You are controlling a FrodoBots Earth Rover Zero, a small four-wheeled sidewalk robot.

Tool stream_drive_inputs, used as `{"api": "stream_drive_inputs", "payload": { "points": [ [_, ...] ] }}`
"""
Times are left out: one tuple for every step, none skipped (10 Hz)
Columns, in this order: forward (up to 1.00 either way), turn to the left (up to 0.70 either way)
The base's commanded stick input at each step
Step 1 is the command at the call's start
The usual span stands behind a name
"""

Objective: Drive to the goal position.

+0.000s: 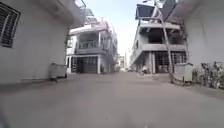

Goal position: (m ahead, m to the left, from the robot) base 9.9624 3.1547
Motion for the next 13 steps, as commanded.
{"api": "stream_drive_inputs", "payload": {
  "points": [
    [1.00, 0.00],
    [1.00, 0.00],
    [1.00, 0.00],
    [1.00, 0.00],
    [1.00, 0.00],
    [1.00, 0.00],
    [1.00, 0.00],
    [1.00, 0.00],
    [1.00, 0.00],
    [1.00, -0.07],
    [1.00, -0.28],
    [1.00, -0.40],
    [1.00, -0.40]
  ]
}}
